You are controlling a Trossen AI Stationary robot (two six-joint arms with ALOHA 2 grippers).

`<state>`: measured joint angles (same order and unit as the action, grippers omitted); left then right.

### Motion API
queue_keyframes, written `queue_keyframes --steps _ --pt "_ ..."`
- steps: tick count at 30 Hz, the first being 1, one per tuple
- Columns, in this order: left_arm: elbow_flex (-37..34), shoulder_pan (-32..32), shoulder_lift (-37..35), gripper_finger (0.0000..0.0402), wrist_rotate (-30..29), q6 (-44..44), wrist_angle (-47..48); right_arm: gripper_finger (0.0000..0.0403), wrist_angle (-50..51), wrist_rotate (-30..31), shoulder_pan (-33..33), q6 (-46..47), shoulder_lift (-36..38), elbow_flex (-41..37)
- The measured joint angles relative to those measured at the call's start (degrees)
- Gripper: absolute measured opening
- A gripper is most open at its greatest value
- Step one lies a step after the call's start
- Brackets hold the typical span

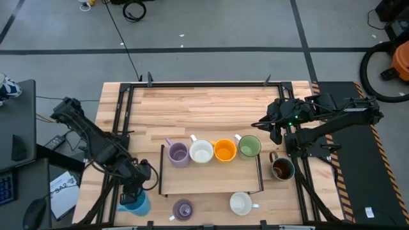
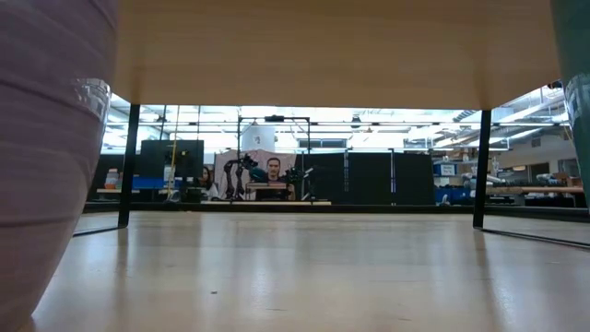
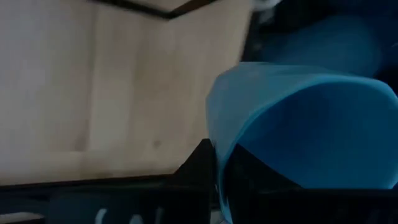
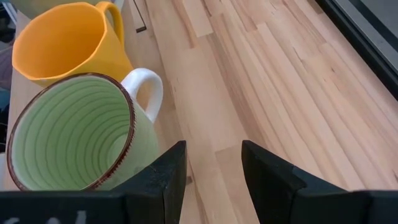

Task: Place coffee mugs
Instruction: Put the blue mug on the shelf

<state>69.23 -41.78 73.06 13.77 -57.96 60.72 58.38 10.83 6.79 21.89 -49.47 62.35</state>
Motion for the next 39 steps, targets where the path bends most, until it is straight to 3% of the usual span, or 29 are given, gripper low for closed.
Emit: queue_keyframes --steps 9,20,32,39 --pt "8.4 0.0 0.0 0.0026 -4.5 -14.6 -3.0 0.0159 0.0 0.0 0.0 0.0 0.0 0.0" --pt "9.2 2.9 0.2 0.0026 -12.9 -28.5 -7.3 0.0160 0.0 0.0 0.0 0.0 0.0 0.0" --pt "9.2 12.9 0.2 0.0026 -13.6 -23.7 -7.5 0.0160 0.0 0.0 0.0 0.0 0.0 0.0" --pt "9.2 13.9 0.5 0.0026 -13.5 -20.7 -4.9 0.0160 0.0 0.0 0.0 0.0 0.0 0.0"
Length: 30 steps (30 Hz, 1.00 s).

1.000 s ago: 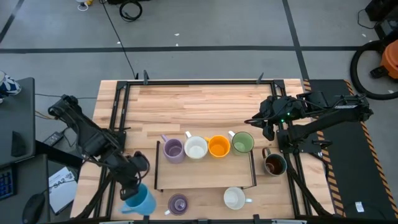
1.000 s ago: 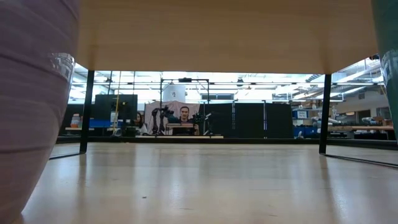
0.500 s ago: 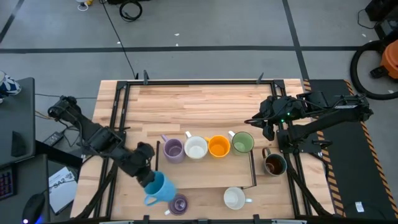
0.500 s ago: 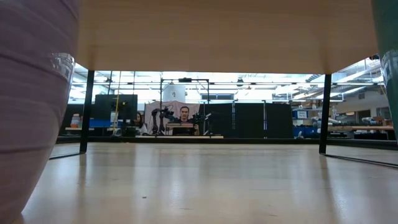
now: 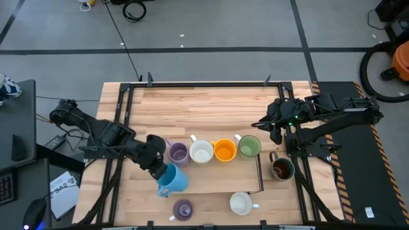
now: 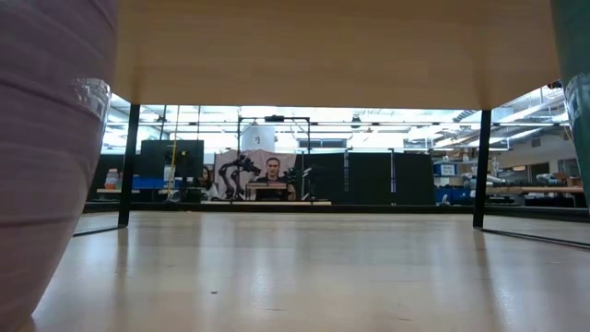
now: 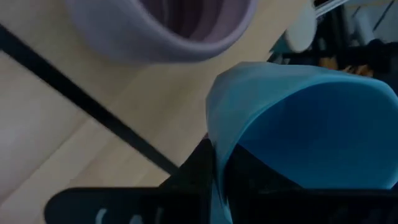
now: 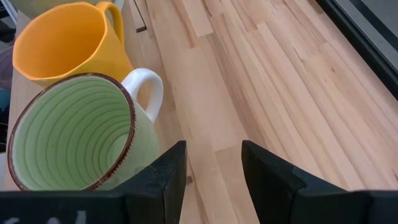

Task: Place coffee mugs
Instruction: Put the blue mug on the shelf

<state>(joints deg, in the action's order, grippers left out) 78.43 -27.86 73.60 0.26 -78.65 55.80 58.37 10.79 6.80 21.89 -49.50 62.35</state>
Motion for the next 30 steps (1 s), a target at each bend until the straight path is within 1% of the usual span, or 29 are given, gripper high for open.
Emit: queue_keyframes --steps 3,10,19,24,30 --pt "0.0 -0.6 0.9 0.0026 1.0 1.8 1.3 0.0160 0.0 0.0 0.0 0.0 0.0 0.0" --pt "0.0 -0.5 4.2 0.0026 1.0 7.2 1.5 0.0159 0.0 0.0 0.0 0.0 0.0 0.0" --pt "0.0 -0.6 5.3 0.0026 1.0 7.3 3.0 0.0159 0.0 0.0 0.0 0.0 0.0 0.0" --pt "0.0 -0.5 5.2 0.0043 1.0 7.0 4.7 0.0159 0.0 0.0 0.0 0.0 0.0 0.0" --pt "0.0 0.5 5.2 0.0049 1.0 6.9 4.9 0.0159 0.0 0.0 0.0 0.0 0.0 0.0"
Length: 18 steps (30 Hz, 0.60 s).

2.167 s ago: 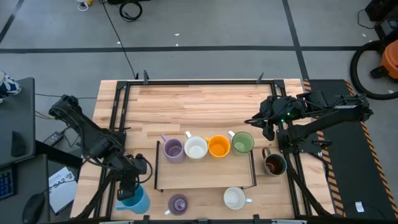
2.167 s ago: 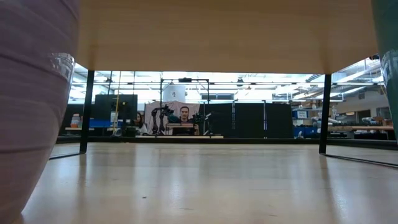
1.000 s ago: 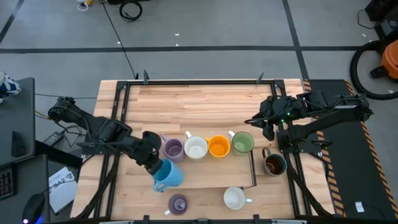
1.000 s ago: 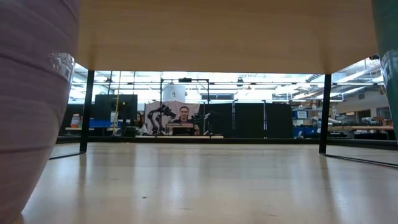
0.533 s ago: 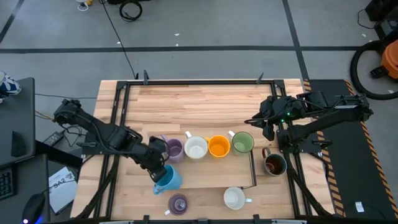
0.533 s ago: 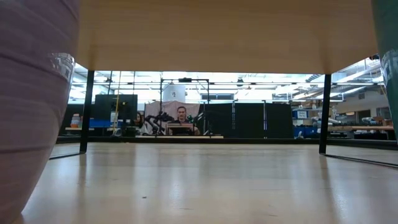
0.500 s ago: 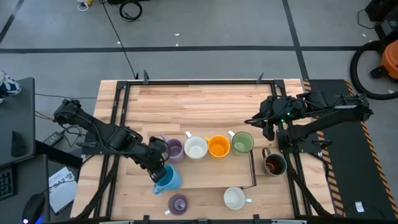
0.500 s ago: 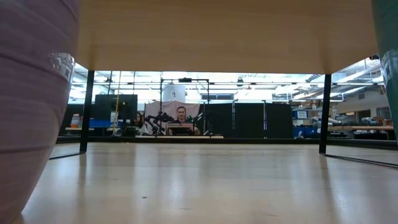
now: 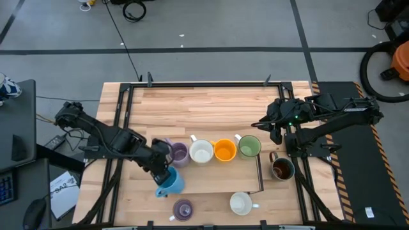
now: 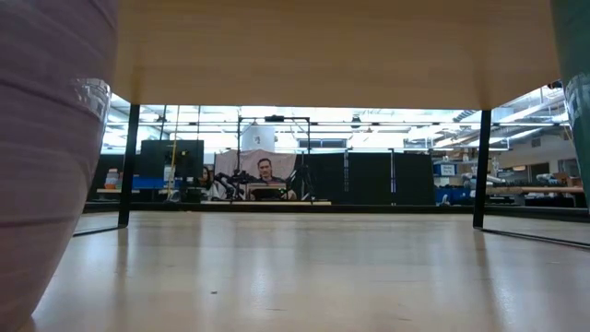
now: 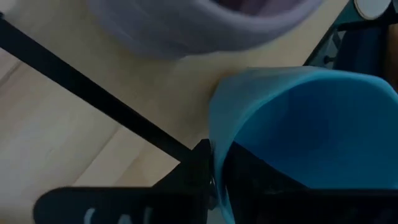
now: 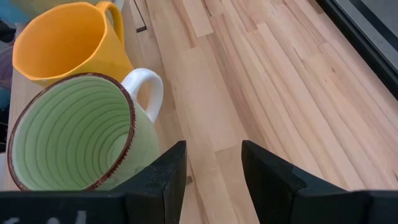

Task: Place coffee mugs
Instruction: Put the blue mug on the shelf

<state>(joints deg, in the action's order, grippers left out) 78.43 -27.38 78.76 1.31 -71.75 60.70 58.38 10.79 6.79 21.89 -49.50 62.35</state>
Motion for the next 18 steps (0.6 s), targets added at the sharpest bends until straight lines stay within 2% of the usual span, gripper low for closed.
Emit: queue_keyframes --steps 8,18 --pt "0.0 0.6 -0.3 0.0030 0.1 0.4 0.2 0.0159 0.0 0.0 0.0 0.0 0.0 0.0" --pt "0.0 0.6 -1.3 0.0033 -0.5 0.4 2.3 0.0159 0.0 0.0 0.0 0.0 0.0 0.0"
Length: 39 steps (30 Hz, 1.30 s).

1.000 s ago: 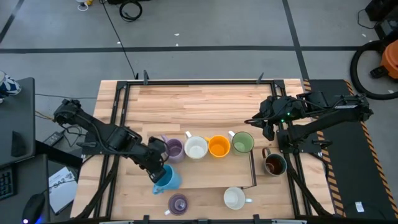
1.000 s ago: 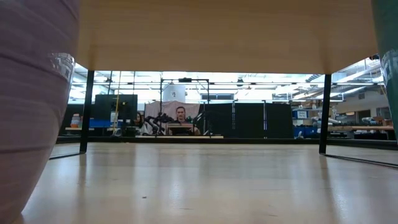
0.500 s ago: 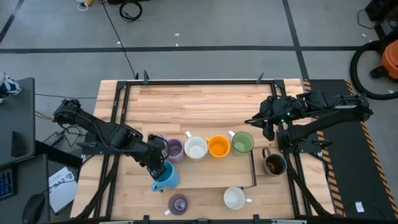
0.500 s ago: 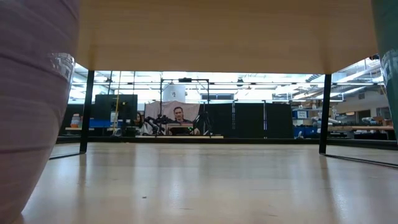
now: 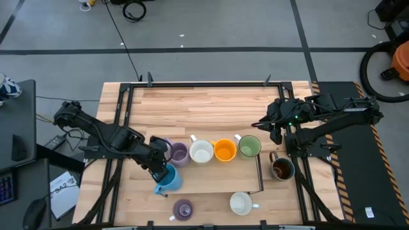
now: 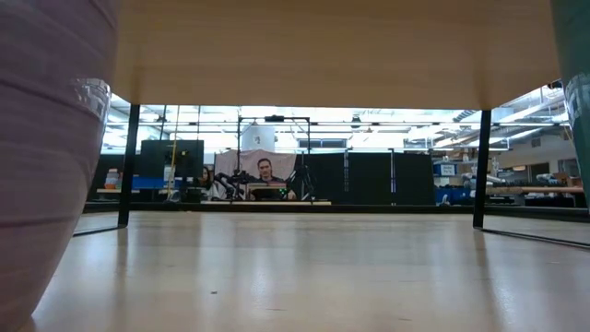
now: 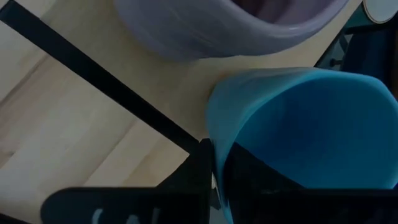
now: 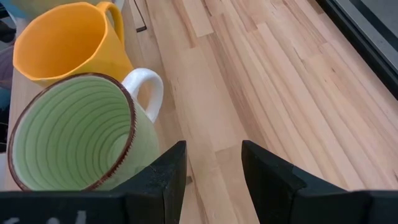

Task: Place coffee mugs
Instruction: Put the blue mug on the shelf

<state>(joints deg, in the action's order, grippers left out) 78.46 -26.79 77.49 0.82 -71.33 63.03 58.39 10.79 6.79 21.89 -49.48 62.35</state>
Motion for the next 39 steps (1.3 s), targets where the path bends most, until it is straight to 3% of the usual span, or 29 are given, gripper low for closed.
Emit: queue_keyframes --steps 14,39 --pt "0.0 0.0 0.0 0.0040 0.0 0.0 0.0 0.0159 0.0 0.0 0.0 0.0 0.0 0.0" --pt "0.0 0.0 0.0 0.0170 -0.2 -0.1 -0.8 0.0160 0.0 -0.3 0.0 0.0 0.0 0.0"
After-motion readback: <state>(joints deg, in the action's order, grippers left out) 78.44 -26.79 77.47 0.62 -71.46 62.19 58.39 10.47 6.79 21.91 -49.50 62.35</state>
